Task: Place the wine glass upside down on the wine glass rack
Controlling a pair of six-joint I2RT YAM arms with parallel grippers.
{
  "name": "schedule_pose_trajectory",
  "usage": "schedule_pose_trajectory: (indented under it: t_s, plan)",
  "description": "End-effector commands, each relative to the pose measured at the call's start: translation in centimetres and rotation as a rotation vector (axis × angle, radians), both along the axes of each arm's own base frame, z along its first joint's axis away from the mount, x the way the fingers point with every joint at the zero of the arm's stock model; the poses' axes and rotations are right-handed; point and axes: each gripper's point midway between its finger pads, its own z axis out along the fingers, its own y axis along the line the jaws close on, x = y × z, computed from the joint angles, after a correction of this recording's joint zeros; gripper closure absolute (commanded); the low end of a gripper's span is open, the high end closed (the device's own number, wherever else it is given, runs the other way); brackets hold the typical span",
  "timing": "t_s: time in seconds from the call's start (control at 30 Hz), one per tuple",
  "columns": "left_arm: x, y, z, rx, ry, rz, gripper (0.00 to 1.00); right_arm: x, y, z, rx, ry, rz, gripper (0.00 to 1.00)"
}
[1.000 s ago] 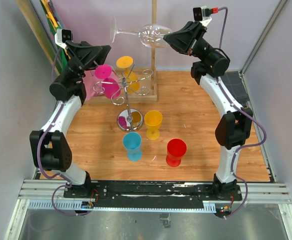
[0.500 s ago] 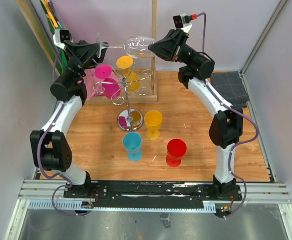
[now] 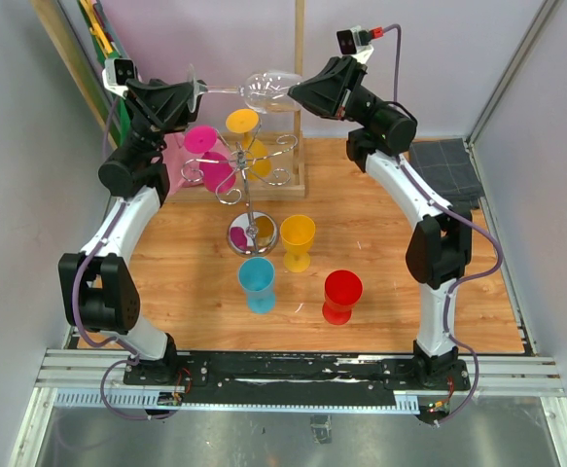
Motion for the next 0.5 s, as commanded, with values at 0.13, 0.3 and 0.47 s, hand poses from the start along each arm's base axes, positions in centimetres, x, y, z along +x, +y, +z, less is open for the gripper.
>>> schedule_pose_trajectory:
  t_s: [0.13, 0.3, 0.47]
  plan:
    - [-5.1, 0.5, 0.2, -0.027, -0.082, -0.186, 0.64, -1.8, -1.1, 2.2, 0.076, -0.098, -0.006, 0.99]
    - [-5.2, 0.4, 0.2, -0.023, -0.083, -0.187, 0.64, -1.6, -1.3, 2.3, 0.077, -0.101, -0.012, 0.99]
    - [-5.2, 0.5, 0.2, -0.024, -0.085, -0.187, 0.7, -1.3, -1.8, 2.3, 0.073, -0.103, -0.023, 0.99]
